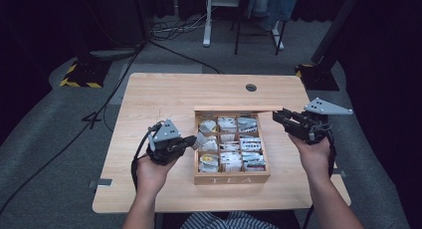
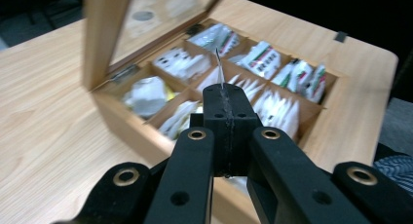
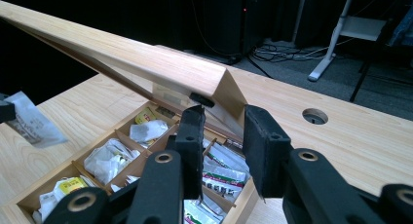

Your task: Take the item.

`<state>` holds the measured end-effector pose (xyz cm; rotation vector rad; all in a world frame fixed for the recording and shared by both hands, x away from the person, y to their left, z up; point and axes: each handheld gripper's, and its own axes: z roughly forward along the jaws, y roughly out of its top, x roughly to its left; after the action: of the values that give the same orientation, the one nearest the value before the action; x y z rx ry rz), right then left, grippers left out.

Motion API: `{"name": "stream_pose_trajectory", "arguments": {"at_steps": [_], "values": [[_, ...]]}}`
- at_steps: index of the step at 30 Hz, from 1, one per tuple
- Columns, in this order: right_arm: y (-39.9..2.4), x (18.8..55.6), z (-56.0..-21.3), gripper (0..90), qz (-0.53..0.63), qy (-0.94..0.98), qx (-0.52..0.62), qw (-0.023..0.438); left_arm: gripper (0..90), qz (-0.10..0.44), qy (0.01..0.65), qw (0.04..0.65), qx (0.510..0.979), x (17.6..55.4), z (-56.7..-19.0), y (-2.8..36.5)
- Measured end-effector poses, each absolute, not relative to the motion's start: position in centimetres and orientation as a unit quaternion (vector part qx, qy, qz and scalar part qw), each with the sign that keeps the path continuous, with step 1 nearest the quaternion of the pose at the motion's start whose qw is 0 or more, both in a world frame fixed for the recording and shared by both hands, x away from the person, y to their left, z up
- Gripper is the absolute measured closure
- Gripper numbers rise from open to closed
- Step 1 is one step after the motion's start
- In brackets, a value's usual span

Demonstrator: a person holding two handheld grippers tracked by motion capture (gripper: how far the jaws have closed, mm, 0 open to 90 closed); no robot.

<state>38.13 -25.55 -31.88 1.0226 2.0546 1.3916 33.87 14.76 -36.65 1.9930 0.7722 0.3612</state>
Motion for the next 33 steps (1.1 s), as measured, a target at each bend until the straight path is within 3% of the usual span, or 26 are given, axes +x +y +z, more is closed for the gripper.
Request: {"name": "stream_pose_trajectory", "arguments": {"at_steps": [13,33], "values": [[-25.5,38.1,-31.9,69.1,0.503,0.746,0.371,0.229,89.7,0.184,0.372,0.45,0.79,34.3,-37.1,18.4],[-25.5,38.0,-32.1,69.1,0.501,0.748,0.372,0.228,89.7,0.184,0.45,0.414,0.77,37.1,-40.9,20.8]]}}
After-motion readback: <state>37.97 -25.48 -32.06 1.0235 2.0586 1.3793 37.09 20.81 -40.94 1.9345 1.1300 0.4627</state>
